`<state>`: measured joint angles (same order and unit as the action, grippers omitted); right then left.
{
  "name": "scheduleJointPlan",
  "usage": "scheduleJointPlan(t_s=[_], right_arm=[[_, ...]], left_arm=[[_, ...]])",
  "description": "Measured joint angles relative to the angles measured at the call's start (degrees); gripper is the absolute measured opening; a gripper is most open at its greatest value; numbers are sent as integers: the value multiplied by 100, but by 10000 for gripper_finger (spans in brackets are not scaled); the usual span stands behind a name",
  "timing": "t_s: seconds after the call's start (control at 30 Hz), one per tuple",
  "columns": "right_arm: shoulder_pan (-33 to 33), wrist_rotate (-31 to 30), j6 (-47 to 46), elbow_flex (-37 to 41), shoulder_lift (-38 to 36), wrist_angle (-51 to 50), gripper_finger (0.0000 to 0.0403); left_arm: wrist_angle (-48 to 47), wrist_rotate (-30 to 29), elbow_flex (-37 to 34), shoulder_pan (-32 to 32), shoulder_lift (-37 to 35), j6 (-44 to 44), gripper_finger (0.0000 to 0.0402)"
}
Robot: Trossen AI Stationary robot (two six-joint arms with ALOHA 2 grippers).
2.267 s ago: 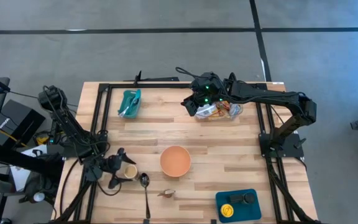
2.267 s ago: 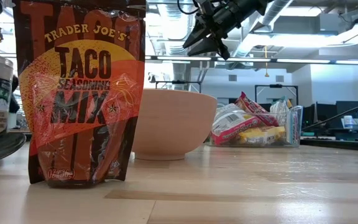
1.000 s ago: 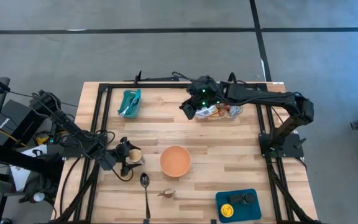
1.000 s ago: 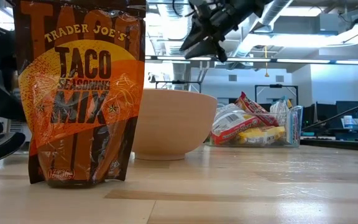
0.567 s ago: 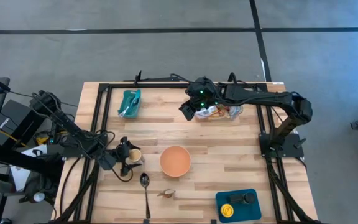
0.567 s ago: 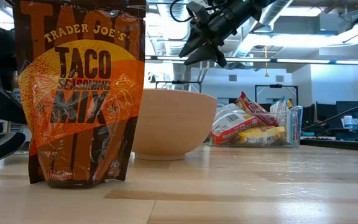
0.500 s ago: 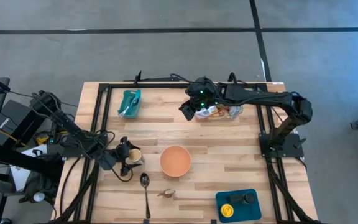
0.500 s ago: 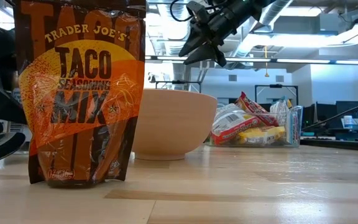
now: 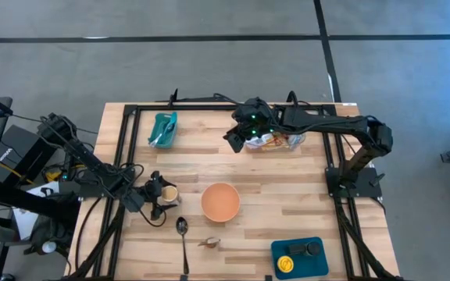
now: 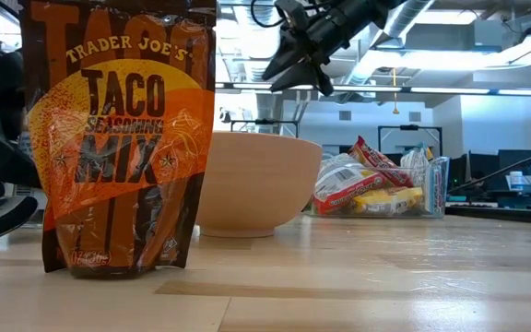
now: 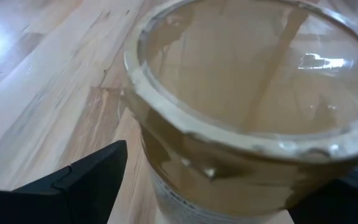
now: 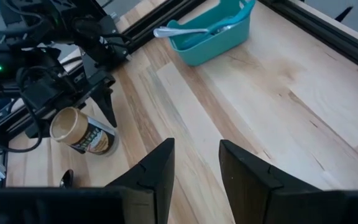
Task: Pick & Place Food Item
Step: Put the golden seasoning bottle into the dark blue bin
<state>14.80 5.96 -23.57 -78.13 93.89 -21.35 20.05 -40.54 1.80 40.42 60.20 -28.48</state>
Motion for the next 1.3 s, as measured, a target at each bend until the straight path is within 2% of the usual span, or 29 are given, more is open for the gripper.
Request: scheduleJointPlan(t_s=[0.23, 0.5, 0.67, 1.1, 1.3], right_arm=[[-17, 0, 0, 0, -4, 118, 120], [-17, 0, 0, 0, -4, 116, 120], [-21, 2, -99, -2, -4, 110, 120], [-21, 2, -102, -2, -4, 110, 120], [-21, 2, -88, -2, -4, 110, 120]], left_arm=[[60, -104, 0, 0, 74, 5, 369], [422, -179, 1, 0, 606, -69, 366], [800, -194, 2, 0, 889, -78, 347], [833, -187, 2, 0, 1049, -93, 288], [838, -183, 2, 0, 1047, -95, 283]])
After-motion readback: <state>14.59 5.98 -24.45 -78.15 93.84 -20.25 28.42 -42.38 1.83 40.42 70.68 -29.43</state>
